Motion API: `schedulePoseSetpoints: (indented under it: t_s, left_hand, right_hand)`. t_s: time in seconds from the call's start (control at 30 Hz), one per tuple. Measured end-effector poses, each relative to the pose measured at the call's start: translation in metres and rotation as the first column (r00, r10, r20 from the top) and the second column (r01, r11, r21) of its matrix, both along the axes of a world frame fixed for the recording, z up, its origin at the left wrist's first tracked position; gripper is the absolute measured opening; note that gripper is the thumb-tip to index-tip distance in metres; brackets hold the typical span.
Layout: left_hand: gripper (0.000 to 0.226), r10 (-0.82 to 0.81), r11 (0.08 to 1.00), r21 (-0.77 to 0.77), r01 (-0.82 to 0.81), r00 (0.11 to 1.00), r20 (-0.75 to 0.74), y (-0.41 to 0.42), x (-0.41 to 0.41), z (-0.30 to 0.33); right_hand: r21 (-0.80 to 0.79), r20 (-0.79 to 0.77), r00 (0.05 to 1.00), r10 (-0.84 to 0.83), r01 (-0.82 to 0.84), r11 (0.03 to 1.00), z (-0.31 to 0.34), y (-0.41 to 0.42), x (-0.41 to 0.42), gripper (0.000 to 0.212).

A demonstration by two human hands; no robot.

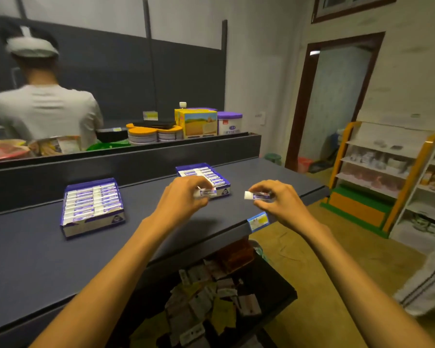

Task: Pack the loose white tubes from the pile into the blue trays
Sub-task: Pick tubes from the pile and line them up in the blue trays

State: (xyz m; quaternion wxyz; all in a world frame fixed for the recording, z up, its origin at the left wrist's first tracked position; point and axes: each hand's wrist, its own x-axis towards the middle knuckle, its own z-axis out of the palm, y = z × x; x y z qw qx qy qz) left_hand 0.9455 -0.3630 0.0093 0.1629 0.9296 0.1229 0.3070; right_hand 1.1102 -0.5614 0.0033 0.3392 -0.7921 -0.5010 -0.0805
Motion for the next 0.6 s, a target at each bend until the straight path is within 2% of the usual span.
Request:
schedulePoseSetpoints:
  t_s: [0.17, 0.33, 0.5, 0.6]
  left_hand:
    - [0.029, 0.088, 0.996, -0.015, -0.088, 0.996, 0.012, 0.019, 0.027, -0.002]
    - [0.023, 0.104, 0.995, -0.012, -0.103, 0.993, 0.056, 0.046, 0.054, -0.009]
    - [0.025, 0.147, 0.988, -0.047, -0.146, 0.989, 0.019, 0.062, 0.067, -0.008]
    - [0.026, 0.17, 0.982, -0.068, -0.174, 0.984, -0.06, 0.068, 0.07, -0.005]
  right_hand:
    - [0.018, 0.015, 0.994, 0.112, -0.112, 0.994, 0.001, 0.037, 0.042, 0.027]
    - [0.044, 0.022, 0.977, 0.213, -0.214, 0.976, 0.002, 0.079, 0.073, 0.025]
    - [-0.044, -0.048, 0.965, 0.26, -0.262, 0.964, 0.008, 0.12, 0.094, 0.03]
    - [-0.105, -0.064, 0.952, 0.298, -0.304, 0.947, 0.009, 0.141, 0.101, 0.029]
